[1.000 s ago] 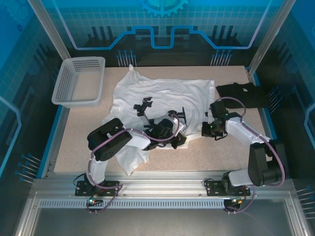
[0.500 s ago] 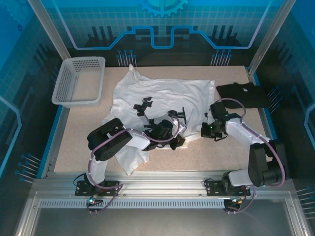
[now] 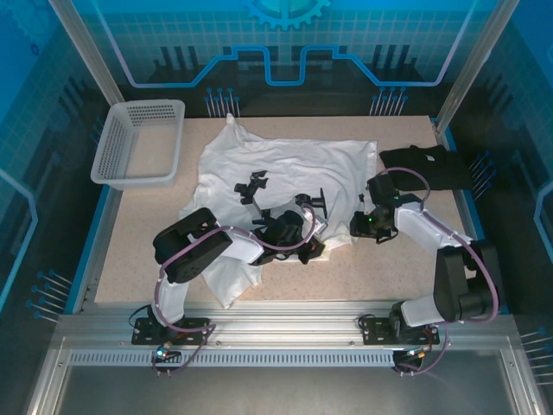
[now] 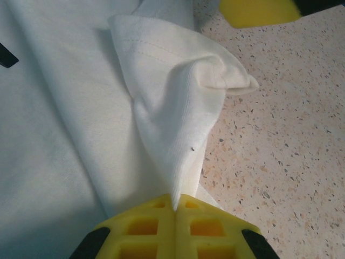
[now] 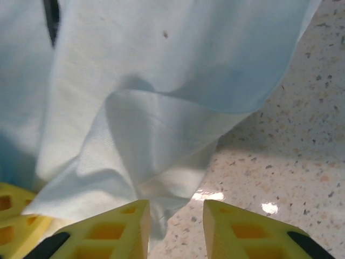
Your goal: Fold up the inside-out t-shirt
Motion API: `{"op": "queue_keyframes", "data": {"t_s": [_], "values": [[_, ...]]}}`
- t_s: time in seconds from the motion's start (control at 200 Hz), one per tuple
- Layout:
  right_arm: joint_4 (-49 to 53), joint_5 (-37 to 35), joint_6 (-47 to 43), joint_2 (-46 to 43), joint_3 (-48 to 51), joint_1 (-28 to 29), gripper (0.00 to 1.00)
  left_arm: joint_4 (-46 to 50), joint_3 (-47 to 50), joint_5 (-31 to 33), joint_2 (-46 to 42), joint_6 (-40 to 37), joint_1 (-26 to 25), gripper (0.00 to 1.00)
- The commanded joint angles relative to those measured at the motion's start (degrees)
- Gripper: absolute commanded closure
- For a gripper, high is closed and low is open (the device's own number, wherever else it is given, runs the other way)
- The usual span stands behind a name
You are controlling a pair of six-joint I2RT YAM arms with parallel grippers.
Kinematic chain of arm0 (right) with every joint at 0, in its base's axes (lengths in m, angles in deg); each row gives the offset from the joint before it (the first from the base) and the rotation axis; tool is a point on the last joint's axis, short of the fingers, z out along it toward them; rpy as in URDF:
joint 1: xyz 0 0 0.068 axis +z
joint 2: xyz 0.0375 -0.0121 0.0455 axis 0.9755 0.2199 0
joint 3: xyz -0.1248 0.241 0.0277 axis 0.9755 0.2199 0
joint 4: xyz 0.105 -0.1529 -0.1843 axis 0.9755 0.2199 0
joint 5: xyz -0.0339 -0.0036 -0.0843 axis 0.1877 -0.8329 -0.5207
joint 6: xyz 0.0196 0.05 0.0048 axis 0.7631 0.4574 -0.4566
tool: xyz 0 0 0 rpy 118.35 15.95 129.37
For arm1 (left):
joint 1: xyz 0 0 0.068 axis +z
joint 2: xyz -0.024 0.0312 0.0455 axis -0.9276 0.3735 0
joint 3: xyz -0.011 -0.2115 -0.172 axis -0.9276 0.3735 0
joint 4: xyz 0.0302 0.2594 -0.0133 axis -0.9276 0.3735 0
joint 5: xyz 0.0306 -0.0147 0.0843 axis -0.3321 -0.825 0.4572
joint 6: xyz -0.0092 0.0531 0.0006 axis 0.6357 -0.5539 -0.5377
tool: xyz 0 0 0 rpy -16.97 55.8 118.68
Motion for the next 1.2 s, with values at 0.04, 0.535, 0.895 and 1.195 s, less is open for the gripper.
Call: {"op": "queue_keyframes", "data": {"t_s": [0.04, 0.535, 0.895, 1.195], "values": [[-0.5, 3.45, -0.62, -1.64, 1.27, 1.34, 0.6, 0.96, 0.37, -1.6, 0.79, -1.56, 0.3, 1.0], [-1.91, 10.17, -2.2, 7.22, -1.89, 1.36, 0.76, 0.67, 0.29, -2.08, 0.69, -1.0, 0.21, 1.0], [0.12, 14.94, -2.76, -2.5, 0.78, -3.43, 1.0, 0.85, -0.67, -2.02, 0.7, -0.14, 0.27, 1.0], [0.6, 20.73, 0.42, -13.79, 0.93, -18.08, 1.0, 7.37, -12.34, -2.75, 2.13, -2.18, -2.94, 0.91]]}}
